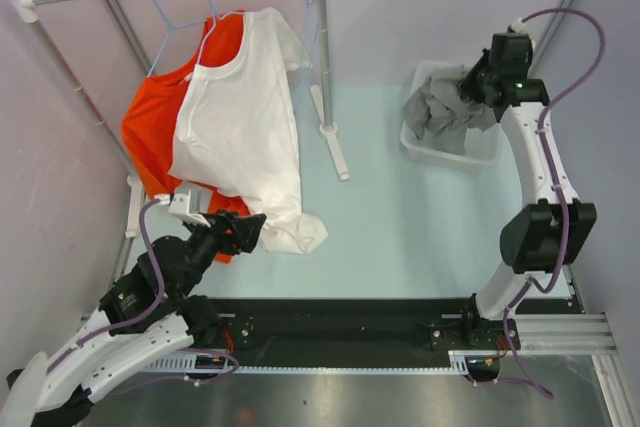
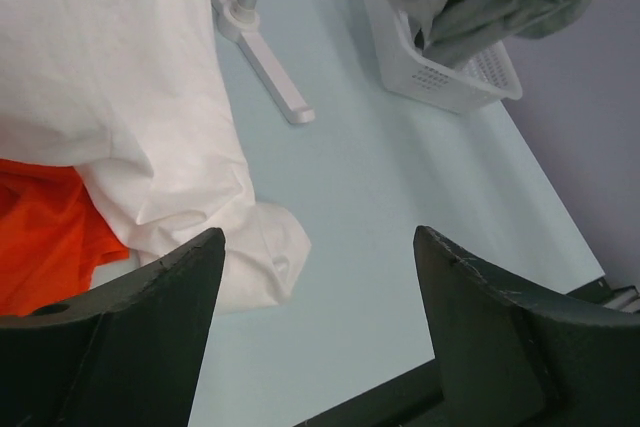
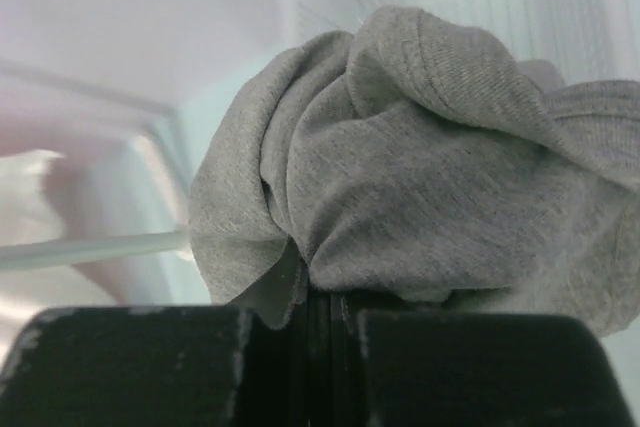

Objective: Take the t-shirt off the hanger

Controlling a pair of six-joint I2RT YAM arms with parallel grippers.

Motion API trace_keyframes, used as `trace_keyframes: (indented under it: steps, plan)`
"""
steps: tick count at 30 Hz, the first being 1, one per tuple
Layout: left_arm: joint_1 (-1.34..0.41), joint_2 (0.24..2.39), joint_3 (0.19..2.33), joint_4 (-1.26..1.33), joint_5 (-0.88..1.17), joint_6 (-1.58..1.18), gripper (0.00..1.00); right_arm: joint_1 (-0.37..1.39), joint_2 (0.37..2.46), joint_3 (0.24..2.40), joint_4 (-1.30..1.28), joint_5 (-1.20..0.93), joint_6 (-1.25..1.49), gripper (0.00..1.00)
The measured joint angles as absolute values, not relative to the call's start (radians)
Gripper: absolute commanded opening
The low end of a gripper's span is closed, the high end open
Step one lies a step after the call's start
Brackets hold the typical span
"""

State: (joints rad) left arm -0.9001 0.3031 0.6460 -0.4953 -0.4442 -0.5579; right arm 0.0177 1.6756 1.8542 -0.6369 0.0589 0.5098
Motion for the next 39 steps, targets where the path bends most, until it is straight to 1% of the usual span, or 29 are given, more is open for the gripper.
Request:
trace_keyframes:
  steps: [2, 3, 4, 5, 7, 8, 12, 14, 16, 17, 19, 21, 22, 24, 25, 28, 30, 31, 33, 36, 37, 39]
  plan:
    - [-0.900, 0.300, 0.658, -0.510, -0.473, -0.544, 0.82, 0.018, 1.741, 1.824, -0.643, 0.065, 0.509, 0.44]
    - [-0.900, 0.300, 0.664, -0.518, -0.484, -0.537, 0.83, 0.019, 1.781, 1.821, -0.654, 0.063, 0.507, 0.61]
    - [-0.900, 0.300, 0.671, -0.528, -0.495, -0.530, 0.84, 0.021, 1.829, 1.823, -0.668, 0.062, 0.496, 0.67]
    - [-0.900, 0.301, 0.682, -0.540, -0.503, -0.522, 0.85, 0.025, 1.869, 1.825, -0.684, 0.060, 0.493, 0.75]
    - [-0.900, 0.308, 0.709, -0.554, -0.518, -0.514, 0.86, 0.041, 1.937, 1.848, -0.744, 0.074, 0.476, 0.80]
    - [-0.900, 0.316, 0.723, -0.561, -0.522, -0.511, 0.87, 0.050, 1.958, 1.863, -0.773, 0.084, 0.468, 0.86]
    - [-0.900, 0.373, 0.813, -0.575, -0.521, -0.482, 0.89, 0.088, 1.965, 1.969, -0.902, 0.136, 0.442, 0.90]
    - [-0.900, 0.413, 0.866, -0.584, -0.521, -0.465, 0.90, 0.103, 1.917, 2.006, -0.925, 0.169, 0.432, 0.92]
    - [-0.900, 0.458, 0.926, -0.599, -0.521, -0.448, 0.90, 0.124, 1.837, 1.996, -0.941, 0.204, 0.427, 0.93]
    - [-0.900, 0.487, 0.964, -0.603, -0.522, -0.438, 0.93, 0.142, 1.767, 1.966, -0.943, 0.227, 0.424, 0.93]
    - [-0.900, 0.538, 1.037, -0.611, -0.527, -0.417, 0.95, 0.207, 1.623, 1.866, -0.929, 0.259, 0.425, 0.93]
    - [-0.898, 0.592, 1.119, -0.617, -0.532, -0.390, 1.00, 0.310, 1.467, 1.733, -0.915, 0.270, 0.433, 0.96]
    - [-0.895, 0.624, 1.168, -0.615, -0.532, -0.374, 1.00, 0.359, 1.410, 1.674, -0.904, 0.271, 0.439, 0.96]
    - [-0.877, 0.709, 1.287, -0.620, -0.520, -0.334, 1.00, 0.487, 1.247, 1.481, -0.852, 0.266, 0.472, 0.96]
    - [-0.864, 0.745, 1.330, -0.614, -0.513, -0.322, 1.00, 0.522, 1.201, 1.421, -0.850, 0.262, 0.484, 0.97]
    - [-0.765, 0.887, 1.496, -0.630, -0.435, -0.283, 1.00, 0.597, 1.094, 1.238, -0.832, 0.262, 0.553, 0.97]
    - [-0.672, 0.962, 1.568, -0.632, -0.373, -0.275, 1.00, 0.640, 1.075, 1.172, -0.831, 0.265, 0.596, 0.97]
    - [-0.594, 1.008, 1.605, -0.636, -0.316, -0.273, 0.99, 0.663, 1.071, 1.151, -0.831, 0.266, 0.615, 0.98]
    - [-0.492, 1.065, 1.652, -0.638, -0.243, -0.271, 0.98, 0.720, 1.061, 1.135, -0.833, 0.270, 0.645, 0.99]
    - [-0.356, 1.149, 1.708, -0.638, -0.139, -0.273, 0.95, 0.815, 1.032, 1.134, -0.831, 0.290, 0.685, 0.99]
    - [-0.305, 1.178, 1.738, -0.646, -0.086, -0.280, 0.90, 0.846, 1.019, 1.134, -0.833, 0.301, 0.699, 0.99]
    - [-0.226, 1.244, 1.831, -0.675, -0.002, -0.296, 0.87, 0.890, 0.996, 1.136, -0.837, 0.317, 0.724, 0.99]
